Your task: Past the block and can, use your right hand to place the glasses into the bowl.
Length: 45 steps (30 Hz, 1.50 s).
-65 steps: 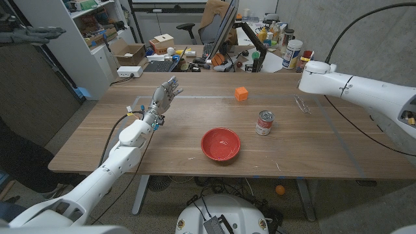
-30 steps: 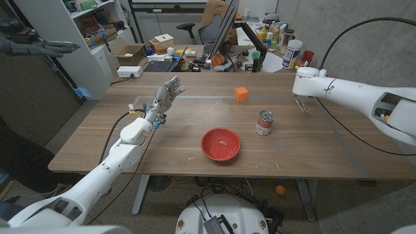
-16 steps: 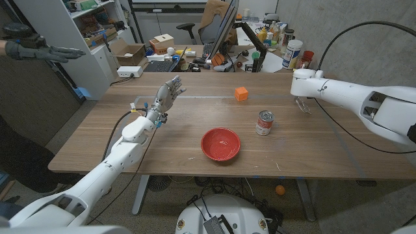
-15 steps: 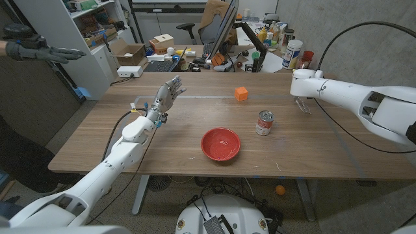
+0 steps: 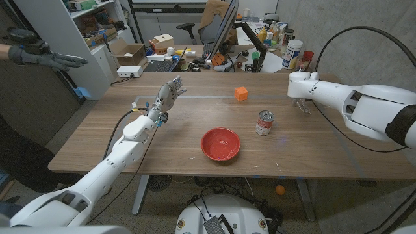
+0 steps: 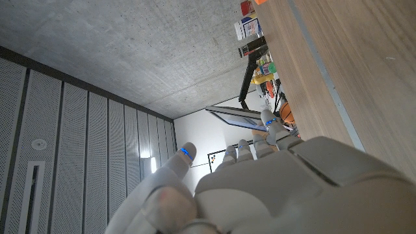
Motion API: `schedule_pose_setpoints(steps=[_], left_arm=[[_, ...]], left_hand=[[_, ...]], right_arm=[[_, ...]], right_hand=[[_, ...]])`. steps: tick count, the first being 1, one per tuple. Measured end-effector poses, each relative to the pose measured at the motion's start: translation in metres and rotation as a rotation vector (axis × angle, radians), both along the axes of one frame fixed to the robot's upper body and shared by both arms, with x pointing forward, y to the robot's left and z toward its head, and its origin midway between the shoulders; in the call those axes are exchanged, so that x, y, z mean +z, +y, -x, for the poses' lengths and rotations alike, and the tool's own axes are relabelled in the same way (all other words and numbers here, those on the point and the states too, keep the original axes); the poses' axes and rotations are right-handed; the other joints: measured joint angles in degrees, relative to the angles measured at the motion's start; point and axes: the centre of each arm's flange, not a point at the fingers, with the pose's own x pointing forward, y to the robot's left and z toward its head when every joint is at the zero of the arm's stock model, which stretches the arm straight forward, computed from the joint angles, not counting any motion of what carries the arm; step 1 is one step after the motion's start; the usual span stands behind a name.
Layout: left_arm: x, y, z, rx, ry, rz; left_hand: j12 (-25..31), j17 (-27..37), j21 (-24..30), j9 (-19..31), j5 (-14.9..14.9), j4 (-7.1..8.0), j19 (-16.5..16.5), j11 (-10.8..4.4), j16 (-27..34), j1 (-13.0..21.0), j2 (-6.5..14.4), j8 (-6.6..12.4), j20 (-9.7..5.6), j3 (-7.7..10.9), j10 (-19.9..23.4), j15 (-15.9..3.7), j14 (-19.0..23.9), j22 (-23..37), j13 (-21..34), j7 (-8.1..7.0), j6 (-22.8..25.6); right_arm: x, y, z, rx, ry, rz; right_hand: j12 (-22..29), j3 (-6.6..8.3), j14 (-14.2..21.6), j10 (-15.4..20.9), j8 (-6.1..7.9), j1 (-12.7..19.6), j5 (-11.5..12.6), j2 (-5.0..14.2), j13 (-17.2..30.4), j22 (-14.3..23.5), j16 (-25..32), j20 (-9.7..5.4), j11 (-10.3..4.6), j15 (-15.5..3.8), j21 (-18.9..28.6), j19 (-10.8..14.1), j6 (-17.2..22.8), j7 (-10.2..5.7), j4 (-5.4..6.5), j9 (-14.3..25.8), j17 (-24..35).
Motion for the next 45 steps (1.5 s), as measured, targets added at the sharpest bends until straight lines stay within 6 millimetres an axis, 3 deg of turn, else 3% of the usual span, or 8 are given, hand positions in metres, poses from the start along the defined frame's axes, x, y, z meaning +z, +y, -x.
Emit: schedule_pose_setpoints(steps=[6,10,20,26,30,37,41,45], left_arm=[[0.0,-0.001,-0.003,-0.004,0.004,-0.004],[0.0,-0.001,-0.005,-0.006,0.007,-0.004],[0.001,0.0,-0.009,-0.01,0.011,-0.007],[0.002,0.001,-0.01,-0.011,0.008,-0.01],[0.004,0.0,-0.011,-0.016,0.006,-0.012],[0.006,-0.001,-0.013,-0.021,0.004,-0.014],[0.006,-0.001,-0.014,-0.022,0.003,-0.016],[0.007,-0.003,-0.016,-0.027,0.004,-0.017]], left_hand=[[0.0,0.0,-0.2,0.0,0.0,0.0,0.0,0.0,0.0,0.0,0.0,0.0,0.0,0.0,0.0,0.0,0.0,0.0,0.0,0.0,0.0],[0.0,0.0,-0.2,0.0,0.0,0.0,0.0,0.0,0.0,0.0,0.0,0.0,0.0,0.0,0.0,0.0,0.0,0.0,0.0,0.0,0.0],[0.0,0.0,-0.4,0.0,0.0,0.0,0.0,0.0,0.0,-0.2,0.2,0.0,0.0,0.0,0.0,0.0,0.0,0.0,0.0,0.0,0.0],[0.0,0.0,-0.4,0.0,0.0,0.0,0.3,0.0,0.0,-0.2,0.2,0.0,0.3,0.0,0.0,0.0,0.0,0.0,0.0,0.0,0.0],[0.0,0.0,-0.4,0.0,0.0,0.0,0.5,0.0,0.0,-0.2,0.2,0.0,0.1,0.0,0.0,0.0,0.0,0.0,0.0,0.0,0.0],[0.0,0.0,-0.4,0.0,0.0,0.0,0.5,0.0,0.0,-0.2,0.2,0.0,0.1,0.0,0.0,0.0,0.0,0.0,0.0,0.0,0.0],[0.0,0.0,-0.9,0.0,0.0,0.0,0.5,0.0,0.0,-0.2,0.2,0.0,0.1,0.0,0.0,0.0,0.0,0.0,0.0,0.0,0.0],[0.0,0.0,-0.9,0.0,0.0,0.0,0.5,0.0,0.0,-0.2,0.2,0.0,0.1,0.0,0.0,0.0,0.0,0.0,0.0,0.0,0.0]], right_arm=[[-0.004,-0.003,-0.002,-0.017,0.02,-0.022],[-0.006,-0.004,-0.003,-0.016,0.02,-0.039],[-0.01,-0.006,-0.004,-0.002,0.008,-0.069],[-0.012,-0.007,-0.005,0.002,0.013,-0.088],[-0.012,-0.008,-0.006,-0.002,0.022,-0.097],[-0.011,-0.007,-0.007,-0.003,0.023,-0.097],[-0.009,-0.007,-0.006,-0.008,0.015,-0.089],[-0.008,-0.006,-0.006,-0.011,0.005,-0.082]], right_hand=[[0.3,-0.31,0.4,0.2,0.0,0.0,0.2,0.01,0.0,0.0,0.0,0.39,-0.21,-0.03,0.3,0.8,0.3,-0.32,0.16,0.3,0.0],[0.7,-0.31,1.6,1.9,0.45,1.7,0.8,1.74,0.0,0.0,0.3,0.43,-1.86,-0.83,0.5,2.5,1.1,-4.27,0.16,0.1,0.0],[0.9,-0.16,5.2,4.2,0.45,5.8,1.5,4.98,-0.1,0.0,0.9,3.48,-4.09,-1.33,2.0,10.9,2.3,-7.16,0.01,0.1,0.0],[2.7,-1.41,12.3,11.2,2.26,5.5,1.7,7.97,-0.1,0.0,3.2,4.38,-5.38,-1.47,2.8,17.6,8.5,-7.81,1.79,-0.1,0.5],[3.6,-1.18,21.6,17.2,2.79,6.0,1.9,11.86,-0.1,0.5,5.7,1.07,-6.26,-1.65,5.1,27.1,12.6,-9.02,2.95,-0.1,1.1],[4.7,-0.38,40.3,26.3,2.88,8.9,1.7,15.23,0.0,1.1,11.2,-9.52,-6.11,-2.58,11.4,45.6,18.6,-9.11,2.3,-0.4,3.0],[4.7,1.32,49.2,30.9,2.72,11.4,1.4,17.74,0.0,2.7,13.9,-13.27,-5.79,-3.86,14.8,50.9,21.9,-8.67,1.23,-0.4,4.6],[8.7,5.02,57.0,38.3,4.22,16.5,0.4,19.32,0.5,5.0,16.1,-15.42,-5.23,-6.29,18.7,52.4,29.8,-7.96,0.32,-0.6,7.6]])
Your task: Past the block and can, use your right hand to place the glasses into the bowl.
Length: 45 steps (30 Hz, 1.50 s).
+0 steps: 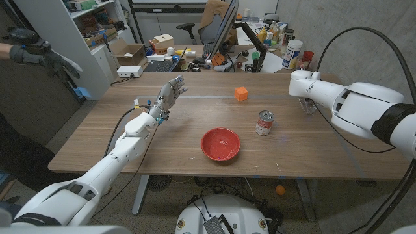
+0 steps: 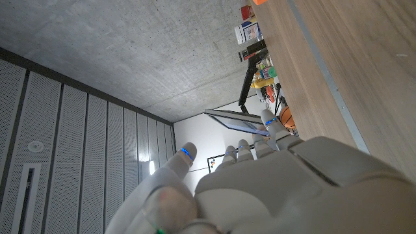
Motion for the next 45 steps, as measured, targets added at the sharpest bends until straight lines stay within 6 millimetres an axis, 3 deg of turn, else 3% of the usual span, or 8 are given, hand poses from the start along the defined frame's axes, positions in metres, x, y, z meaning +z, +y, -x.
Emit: schedule_pose_setpoints(steps=[2,5,9,13,15,21,25,45], left_arm=[[0.0,0.0,-0.001,0.0,0.001,0.0],[0.0,0.0,-0.001,-0.001,0.001,0.0],[0.0,-0.001,-0.002,-0.004,0.001,-0.002],[0.0,-0.001,-0.002,-0.004,0.002,-0.003],[0.001,-0.001,-0.002,-0.005,0.0,-0.003],[0.0,-0.003,-0.002,-0.011,-0.002,-0.004],[0.0,-0.004,-0.002,-0.013,-0.003,-0.004],[-0.002,-0.006,0.001,-0.027,-0.014,-0.001]], left_hand=[[0.0,0.0,0.0,0.0,0.0,0.0,0.0,0.0,0.0,0.0,0.0,0.0,0.0,0.0,0.0,0.0,0.0,0.0,0.0,0.0,0.0],[0.0,0.0,0.0,0.0,0.0,0.0,0.0,0.0,0.0,0.0,0.0,0.0,0.0,0.0,0.0,0.0,0.0,0.0,0.0,0.0,0.0],[0.0,0.0,-0.2,0.0,0.0,0.0,0.0,0.0,0.0,0.0,0.0,0.0,0.0,0.0,0.0,0.0,0.0,0.0,0.0,0.0,0.0],[0.0,0.0,-0.2,0.0,0.0,0.0,0.0,0.0,0.0,0.0,0.0,0.0,0.0,0.0,0.0,0.0,0.0,0.0,0.0,0.0,0.0],[0.0,0.0,-0.2,0.0,0.0,0.0,0.0,0.0,0.0,0.0,0.0,0.0,0.0,0.0,0.0,0.0,0.0,0.0,0.0,0.0,0.0],[0.0,0.0,-0.2,0.0,0.0,0.0,0.0,0.0,0.0,0.0,0.0,0.0,0.0,0.0,0.0,0.0,0.0,0.0,0.0,0.0,0.0],[0.0,0.0,-0.2,0.0,0.0,0.0,0.0,0.0,0.0,0.0,0.0,0.0,0.0,0.0,0.0,0.0,0.0,0.0,0.0,0.0,0.0],[0.0,0.0,-0.7,0.0,0.2,0.18,0.2,0.0,0.0,0.0,0.0,-0.03,-0.21,-0.18,0.0,0.0,0.0,0.0,0.0,0.0,0.0]], right_arm=[[0.0,0.001,0.0,0.0,-0.005,0.005],[0.001,0.001,0.0,-0.003,-0.011,0.011],[0.001,0.002,0.001,-0.005,-0.022,0.024],[0.002,0.002,0.002,-0.011,-0.04,0.04],[0.002,0.003,0.002,-0.006,-0.052,0.048],[0.006,0.006,0.006,0.004,-0.092,0.078],[0.01,0.008,0.009,0.014,-0.118,0.099],[0.034,0.021,0.027,0.067,-0.219,0.178]], right_hand=[[2.2,2.59,3.1,3.7,0.22,3.3,-0.8,0.4,2.4,0.1,0.8,-0.53,0.19,-1.01,1.5,-0.1,3.8,0.54,-0.39,-0.3,1.8],[3.8,5.61,6.6,7.2,1.21,7.0,-2.3,0.0,2.8,0.1,1.7,-0.64,0.44,-2.37,3.1,-0.2,6.1,2.74,-0.63,-0.3,4.3],[5.3,7.19,8.2,9.9,1.34,9.2,-3.4,-0.32,3.6,0.1,2.1,-1.34,0.55,-3.56,4.2,-0.5,8.8,5.44,-0.79,-0.3,6.3],[5.7,7.61,8.8,10.3,1.42,10.4,-3.8,-0.14,4.0,0.1,2.5,-1.6,0.53,-4.15,4.6,-0.4,9.9,6.55,-0.87,0.5,7.0],[5.8,7.86,8.8,10.3,2.29,10.5,-3.8,-0.03,4.1,0.1,2.6,-1.6,0.53,-4.16,4.9,-0.4,10.0,6.65,-0.85,1.0,7.3],[6.1,8.37,8.7,10.5,2.63,10.8,-4.7,-0.33,4.6,0.1,2.1,-1.81,0.3,-4.17,5.4,-0.6,10.7,7.27,-0.41,1.4,7.6],[6.6,8.53,8.7,10.6,3.18,11.1,-5.1,-0.63,4.9,0.1,2.0,-1.48,0.23,-4.17,5.9,-1.1,12.2,6.56,-0.24,1.2,8.2],[7.5,9.56,7.7,11.0,3.15,12.0,-6.5,-1.45,5.9,0.1,0.3,-1.63,0.06,-3.82,7.2,-2.1,13.1,6.23,0.31,1.4,9.4]])
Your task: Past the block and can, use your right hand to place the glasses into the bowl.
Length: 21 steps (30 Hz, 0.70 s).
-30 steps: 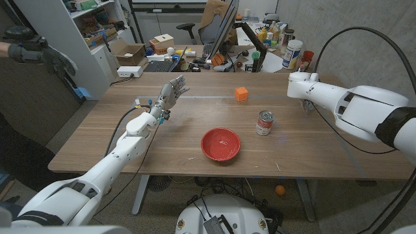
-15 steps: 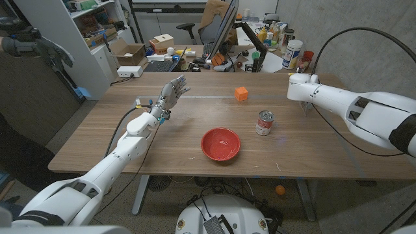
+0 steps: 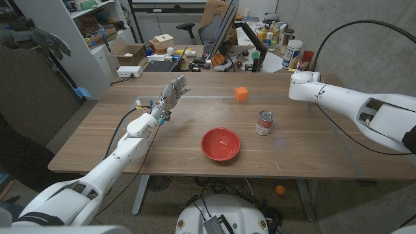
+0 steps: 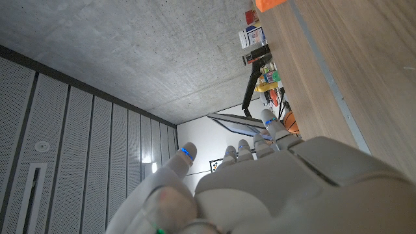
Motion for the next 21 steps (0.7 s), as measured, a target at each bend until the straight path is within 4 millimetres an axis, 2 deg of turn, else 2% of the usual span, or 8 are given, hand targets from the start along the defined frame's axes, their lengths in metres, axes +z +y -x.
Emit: schedule_pose_setpoints(steps=[8,10,21], left_arm=[[-0.001,-0.002,0.0,-0.009,-0.003,0.003],[-0.001,-0.002,0.0,-0.01,-0.004,0.003],[-0.001,-0.006,0.001,-0.016,-0.01,0.005]], left_hand=[[0.0,0.0,0.0,0.0,0.0,0.07,0.0,0.0,0.0,0.0,0.0,0.0,0.0,-0.07,0.0,0.0,0.0,0.0,0.0,0.0,0.0],[0.0,0.0,0.0,0.0,0.0,0.07,0.0,0.0,0.0,0.0,0.0,0.0,0.0,-0.07,0.0,0.0,0.0,0.0,0.0,0.0,0.0],[0.0,0.0,-0.4,0.0,0.0,0.07,0.0,0.0,0.0,0.0,0.0,0.0,0.01,-0.07,0.0,0.0,0.0,0.0,0.0,0.0,0.0]], right_arm=[[0.016,0.007,0.008,0.028,-0.058,0.089],[0.019,0.009,0.009,0.039,-0.066,0.103],[0.032,0.021,0.019,0.088,-0.1,0.194]], right_hand=[[0.0,0.03,-0.3,-0.5,-0.01,0.0,-0.3,-0.04,0.5,0.0,-0.4,-0.57,-0.47,0.3,0.3,-0.6,0.0,0.0,-0.02,0.3,0.3],[0.0,0.03,-0.3,-0.5,-0.1,0.3,-0.4,-0.29,0.5,0.0,-0.4,-0.57,-0.48,0.3,0.6,-0.6,0.7,-0.72,-0.02,0.3,0.5],[0.4,0.26,-0.2,-0.3,-0.21,0.3,-0.9,-0.29,1.1,0.3,-0.5,-0.57,-0.36,0.6,1.4,-0.6,1.2,-0.29,0.13,0.3,1.4]])
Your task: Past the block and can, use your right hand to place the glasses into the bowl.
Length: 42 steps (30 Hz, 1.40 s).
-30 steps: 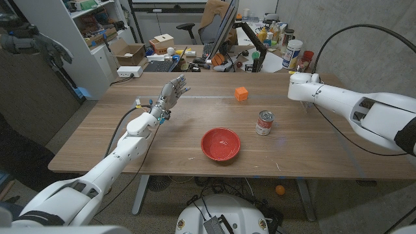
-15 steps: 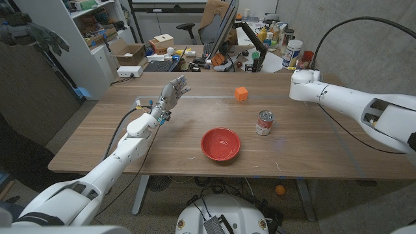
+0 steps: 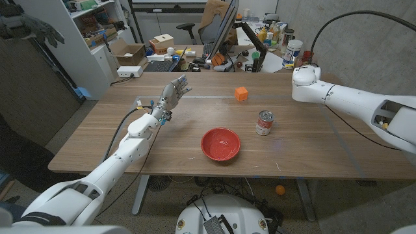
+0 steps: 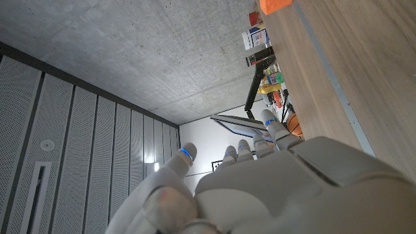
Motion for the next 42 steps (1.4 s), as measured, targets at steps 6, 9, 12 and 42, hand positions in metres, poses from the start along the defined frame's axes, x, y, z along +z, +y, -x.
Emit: schedule_pose_setpoints(steps=[6,9,12,42], left_arm=[[0.0,-0.003,0.002,-0.002,-0.003,-0.001],[0.0,-0.004,0.002,-0.003,-0.004,-0.001],[-0.001,-0.006,0.003,-0.005,-0.005,-0.003],[0.002,-0.017,0.006,-0.025,-0.022,-0.014]], left_hand=[[0.0,0.0,0.0,0.0,0.0,0.0,0.0,0.0,0.0,0.0,0.0,0.0,0.0,0.0,0.0,0.0,0.0,0.0,0.0,0.0,0.0],[0.0,0.0,0.0,0.0,0.0,0.0,0.3,0.0,0.0,0.0,0.0,0.0,0.32,0.0,0.0,0.0,0.0,0.0,0.0,0.0,0.0],[0.0,0.0,0.0,0.0,0.0,0.0,0.3,0.0,0.0,0.0,0.0,0.0,0.32,0.0,0.0,0.0,0.0,0.0,0.0,0.0,0.0],[0.0,0.0,-0.4,0.0,0.0,0.0,0.3,0.0,0.0,0.0,0.0,0.0,0.32,0.0,0.0,0.0,0.0,0.0,0.0,0.0,0.0]], right_arm=[[0.005,0.009,0.006,0.038,-0.017,0.058],[0.007,0.014,0.009,0.055,-0.025,0.085],[0.011,0.019,0.013,0.074,-0.034,0.12],[0.02,0.066,0.063,0.271,-0.13,0.341]], right_hand=[[0.5,-0.76,0.4,1.0,0.13,0.0,-0.2,0.0,0.5,0.0,-0.4,0.2,-0.4,-0.42,0.9,-0.2,0.9,0.12,0.84,0.3,0.7],[0.5,-1.07,0.4,1.0,0.22,0.0,-0.4,0.0,0.7,0.0,-0.4,0.2,-0.4,-0.42,1.3,-0.2,1.0,0.21,1.16,0.3,0.9],[0.7,-1.07,0.4,1.3,0.23,0.0,-0.5,0.0,0.8,-0.1,-0.9,0.2,-0.7,-0.42,1.6,-0.2,1.3,-0.11,1.16,0.3,1.0],[1.8,-1.15,1.0,3.0,0.09,0.2,-0.6,-0.15,2.1,-0.4,-2.0,0.21,-0.62,-0.63,3.8,-1.4,2.5,0.02,2.03,0.5,2.9]])
